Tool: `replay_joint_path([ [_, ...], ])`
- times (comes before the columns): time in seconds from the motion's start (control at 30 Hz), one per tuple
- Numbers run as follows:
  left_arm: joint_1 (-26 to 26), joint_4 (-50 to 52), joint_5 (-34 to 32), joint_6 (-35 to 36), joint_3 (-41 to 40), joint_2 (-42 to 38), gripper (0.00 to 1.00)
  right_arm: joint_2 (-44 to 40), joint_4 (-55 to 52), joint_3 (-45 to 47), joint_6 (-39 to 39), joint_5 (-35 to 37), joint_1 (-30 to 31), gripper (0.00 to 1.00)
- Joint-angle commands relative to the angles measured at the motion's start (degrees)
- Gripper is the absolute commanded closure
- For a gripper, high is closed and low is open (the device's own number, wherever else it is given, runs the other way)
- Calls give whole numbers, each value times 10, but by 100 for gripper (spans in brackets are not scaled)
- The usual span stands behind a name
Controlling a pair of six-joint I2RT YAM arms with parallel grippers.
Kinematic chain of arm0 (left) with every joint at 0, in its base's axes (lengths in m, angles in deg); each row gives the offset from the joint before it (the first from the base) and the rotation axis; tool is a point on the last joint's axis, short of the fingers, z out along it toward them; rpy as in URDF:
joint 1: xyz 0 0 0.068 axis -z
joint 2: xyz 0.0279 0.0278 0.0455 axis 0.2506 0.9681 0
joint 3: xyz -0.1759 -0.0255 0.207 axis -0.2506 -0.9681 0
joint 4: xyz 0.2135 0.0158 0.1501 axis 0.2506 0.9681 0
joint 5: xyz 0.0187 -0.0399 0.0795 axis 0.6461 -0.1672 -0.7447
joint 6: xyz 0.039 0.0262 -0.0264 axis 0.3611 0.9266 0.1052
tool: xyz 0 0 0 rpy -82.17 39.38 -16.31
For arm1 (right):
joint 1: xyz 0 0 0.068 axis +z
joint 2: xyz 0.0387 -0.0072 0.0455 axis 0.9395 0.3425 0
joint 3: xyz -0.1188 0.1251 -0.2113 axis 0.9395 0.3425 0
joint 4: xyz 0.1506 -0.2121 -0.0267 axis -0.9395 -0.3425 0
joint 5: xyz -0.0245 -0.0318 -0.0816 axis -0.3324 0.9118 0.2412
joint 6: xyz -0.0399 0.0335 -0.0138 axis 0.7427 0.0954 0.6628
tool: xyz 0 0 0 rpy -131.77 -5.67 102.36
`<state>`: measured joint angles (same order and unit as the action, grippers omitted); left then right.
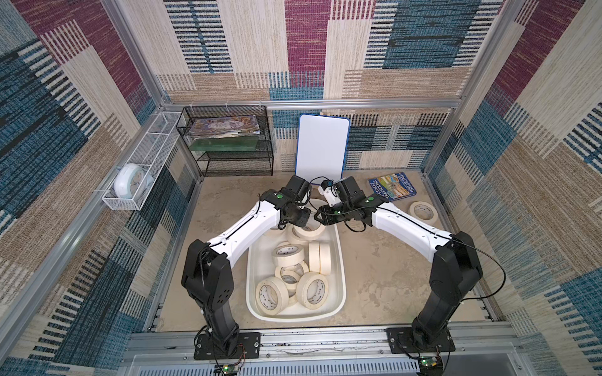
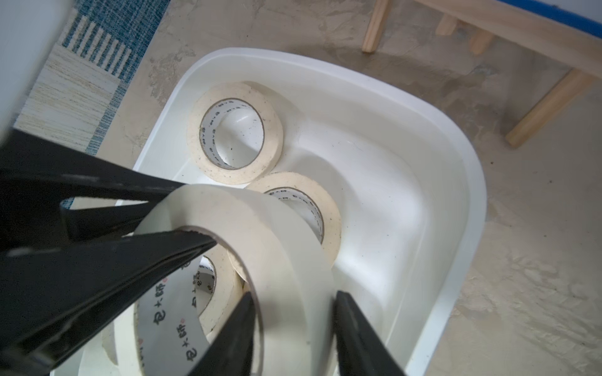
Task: Take out the art tape in the storage box
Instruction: Pick up the art tape from the storage box.
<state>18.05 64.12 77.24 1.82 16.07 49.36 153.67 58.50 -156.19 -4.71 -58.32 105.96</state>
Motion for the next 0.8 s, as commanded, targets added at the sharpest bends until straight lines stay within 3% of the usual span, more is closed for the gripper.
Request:
replay_joint_path([
  [0.0, 2, -4, -2, 5, 3, -6, 78, -3, -3, -4, -4, 14, -2, 79],
  [0.13, 11, -17, -16, 15, -7, -23, 55, 0, -21, -18, 2, 43, -2, 99],
  [0.23, 16, -59, -19, 25, -39, -63, 27, 11, -35, -33, 4, 67, -2, 100],
  [0.43, 19, -168, -16, 26, -137, -176, 0, 21, -61, -63, -1, 119, -8, 100],
  [0.6, 17, -157, -45, 21, -152, -214, 1, -2, -65, -58, -12, 146, -38, 100],
  [0.77, -1, -150, -79, -1, -186, -229, 1, -43, -77, -28, -6, 158, -126, 100],
])
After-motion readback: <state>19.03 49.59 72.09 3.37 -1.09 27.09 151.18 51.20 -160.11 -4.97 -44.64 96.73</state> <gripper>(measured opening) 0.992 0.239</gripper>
